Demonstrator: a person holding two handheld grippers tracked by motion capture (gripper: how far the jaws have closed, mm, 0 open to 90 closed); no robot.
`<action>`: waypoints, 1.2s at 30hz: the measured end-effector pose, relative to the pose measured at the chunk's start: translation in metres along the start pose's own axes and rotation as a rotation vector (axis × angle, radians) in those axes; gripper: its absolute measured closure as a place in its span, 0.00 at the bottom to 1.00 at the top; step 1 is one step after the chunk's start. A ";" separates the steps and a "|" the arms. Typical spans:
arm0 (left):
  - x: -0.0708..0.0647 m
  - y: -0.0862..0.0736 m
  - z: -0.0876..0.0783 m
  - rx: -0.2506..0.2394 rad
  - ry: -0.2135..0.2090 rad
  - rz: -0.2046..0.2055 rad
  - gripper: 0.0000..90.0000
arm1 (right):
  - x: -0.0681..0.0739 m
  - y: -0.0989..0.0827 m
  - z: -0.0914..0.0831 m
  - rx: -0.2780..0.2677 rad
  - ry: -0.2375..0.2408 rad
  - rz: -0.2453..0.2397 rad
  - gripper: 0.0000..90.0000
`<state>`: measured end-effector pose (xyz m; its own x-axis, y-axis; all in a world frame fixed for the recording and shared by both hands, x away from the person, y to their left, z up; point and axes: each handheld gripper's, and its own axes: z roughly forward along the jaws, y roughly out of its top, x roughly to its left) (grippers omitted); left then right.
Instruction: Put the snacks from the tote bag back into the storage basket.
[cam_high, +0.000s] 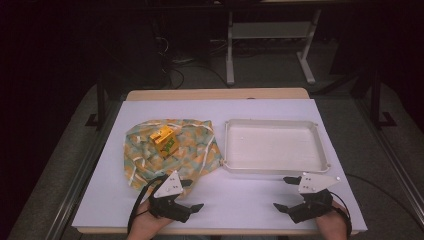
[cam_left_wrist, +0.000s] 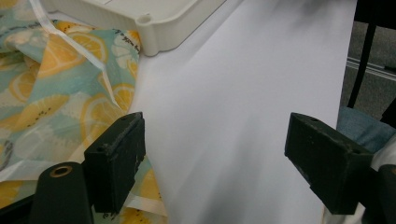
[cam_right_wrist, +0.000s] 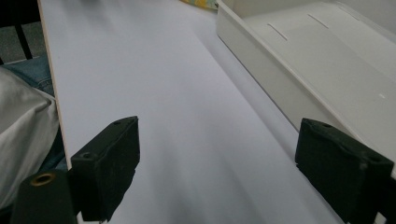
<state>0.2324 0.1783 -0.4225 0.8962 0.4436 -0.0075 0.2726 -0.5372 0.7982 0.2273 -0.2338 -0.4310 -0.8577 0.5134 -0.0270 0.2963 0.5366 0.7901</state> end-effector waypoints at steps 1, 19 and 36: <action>0.000 0.000 0.000 0.000 0.000 -0.002 0.21 | 0.000 0.000 0.000 0.002 -0.001 0.001 0.15; 0.004 0.016 -0.009 0.018 -0.069 -0.028 0.19 | -0.002 -0.003 -0.002 0.005 -0.032 0.016 0.15; 0.015 0.038 -0.020 0.057 -0.081 0.005 0.19 | -0.004 -0.004 -0.004 -0.007 -0.047 0.023 0.15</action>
<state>0.2494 0.1792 -0.3804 0.9221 0.3830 -0.0543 0.2858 -0.5798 0.7630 0.2277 -0.2404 -0.4318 -0.8300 0.5565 -0.0378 0.3123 0.5197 0.7952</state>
